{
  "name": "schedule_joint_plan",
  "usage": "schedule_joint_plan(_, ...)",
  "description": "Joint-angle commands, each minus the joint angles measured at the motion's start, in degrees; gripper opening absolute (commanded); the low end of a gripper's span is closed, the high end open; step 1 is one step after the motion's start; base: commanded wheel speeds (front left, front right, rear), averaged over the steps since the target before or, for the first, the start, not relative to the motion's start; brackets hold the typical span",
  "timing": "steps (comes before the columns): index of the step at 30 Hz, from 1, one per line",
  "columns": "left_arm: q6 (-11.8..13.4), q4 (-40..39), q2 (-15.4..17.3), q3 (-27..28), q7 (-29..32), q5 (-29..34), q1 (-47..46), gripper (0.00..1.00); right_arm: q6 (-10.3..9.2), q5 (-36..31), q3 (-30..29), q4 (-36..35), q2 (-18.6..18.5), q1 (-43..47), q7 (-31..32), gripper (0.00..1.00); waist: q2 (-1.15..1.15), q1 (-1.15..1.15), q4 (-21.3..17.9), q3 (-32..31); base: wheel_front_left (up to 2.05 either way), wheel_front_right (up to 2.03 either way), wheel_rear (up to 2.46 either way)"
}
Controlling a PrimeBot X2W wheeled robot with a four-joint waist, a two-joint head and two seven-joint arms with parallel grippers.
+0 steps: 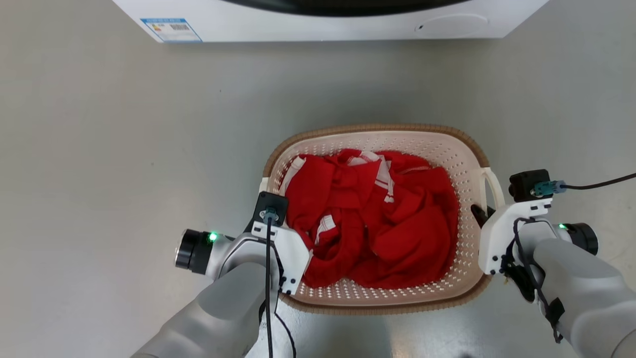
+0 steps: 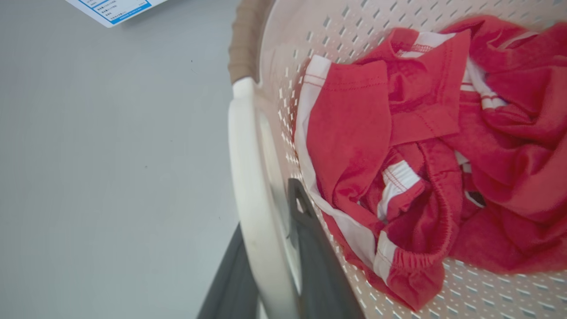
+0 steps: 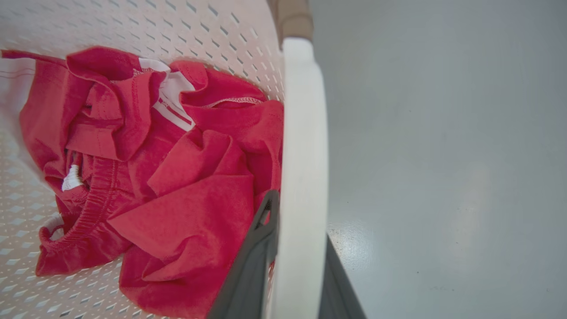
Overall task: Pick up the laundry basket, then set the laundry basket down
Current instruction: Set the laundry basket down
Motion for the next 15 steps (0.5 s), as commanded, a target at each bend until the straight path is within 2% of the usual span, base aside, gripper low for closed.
schedule_joint_plan(1, 1.19, 0.27, 2.08, 0.21, -0.30, 1.48, -0.28, 0.00, 0.11, -0.42, 0.24, 0.27, -2.48, 0.54, -1.46, 0.00, 0.00, 0.00, 0.14, 0.69, 0.00, 0.00, 0.00)
schedule_joint_plan(15, 3.31, -1.40, 2.08, 0.21, -0.72, 2.10, -1.95, 0.00, 0.11, -0.14, 0.37, -1.03, -4.10, -0.96, -3.74, 0.00, 0.00, 0.00, 0.69, 5.06, 0.00, 0.00, 0.00)
